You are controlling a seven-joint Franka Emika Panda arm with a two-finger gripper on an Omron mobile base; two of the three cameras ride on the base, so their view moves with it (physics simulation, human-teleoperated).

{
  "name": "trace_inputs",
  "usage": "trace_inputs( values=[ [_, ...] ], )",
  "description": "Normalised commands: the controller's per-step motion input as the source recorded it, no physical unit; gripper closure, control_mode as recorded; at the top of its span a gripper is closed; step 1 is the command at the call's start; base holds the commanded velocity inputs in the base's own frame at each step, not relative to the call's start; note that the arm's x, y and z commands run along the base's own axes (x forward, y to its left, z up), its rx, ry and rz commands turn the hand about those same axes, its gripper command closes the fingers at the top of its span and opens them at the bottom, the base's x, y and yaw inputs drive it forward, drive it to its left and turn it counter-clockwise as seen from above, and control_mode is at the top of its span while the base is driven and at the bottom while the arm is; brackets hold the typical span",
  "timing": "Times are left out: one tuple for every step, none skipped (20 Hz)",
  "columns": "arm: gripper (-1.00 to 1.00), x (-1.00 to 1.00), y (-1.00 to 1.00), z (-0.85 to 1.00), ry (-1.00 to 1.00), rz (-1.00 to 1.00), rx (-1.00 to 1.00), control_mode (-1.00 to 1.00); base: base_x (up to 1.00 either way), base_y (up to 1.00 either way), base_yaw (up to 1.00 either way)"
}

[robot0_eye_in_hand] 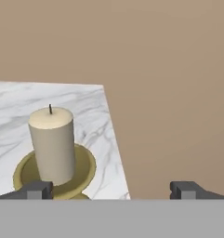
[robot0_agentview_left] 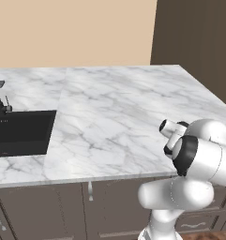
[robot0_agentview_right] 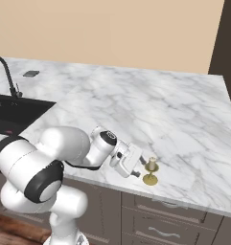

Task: Pick the candle and candle from the dining table and place them in the open cabinet. Close the cabinet after placing the objects.

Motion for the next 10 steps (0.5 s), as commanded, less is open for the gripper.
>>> trace_inputs(
  values=[
    [-1.0, 0.15, -0.09, 0.0, 0.04, 0.01, 0.0, -1.0, 0.0, 0.0, 0.0],
    [-1.0, 0.17, -0.01, 0.0, 0.04, 0.03, 0.0, -1.0, 0.0, 0.0, 0.0],
    [-1.0, 0.16, 0.0, 0.01, 0.06, 0.05, 0.0, -1.0, 0.0, 0.0, 0.0],
    [-1.0, 0.11, 0.0, 0.0, 0.07, 0.06, 0.0, -1.0, 0.0, 0.0, 0.0],
    [-1.0, 0.1, 0.0, 0.0, 0.06, 0.07, 0.0, -1.0, 0.0, 0.0, 0.0],
    [-1.0, 0.09, 0.0, 0.0, 0.04, 0.07, 0.0, -1.0, 0.0, 0.0, 0.0],
    [-1.0, 0.09, 0.0, 0.0, 0.03, 0.07, 0.0, -1.0, 0.0, 0.0, 0.0],
    [-1.0, 0.09, 0.0, 0.0, 0.02, 0.07, 0.0, -1.0, 0.0, 0.0, 0.0],
    [-1.0, 0.07, 0.0, 0.01, 0.01, 0.07, 0.0, -1.0, 0.0, 0.0, 0.0],
    [-1.0, 0.08, 0.0, 0.03, 0.01, 0.07, 0.0, -1.0, 0.0, 0.0, 0.0]
  ],
)
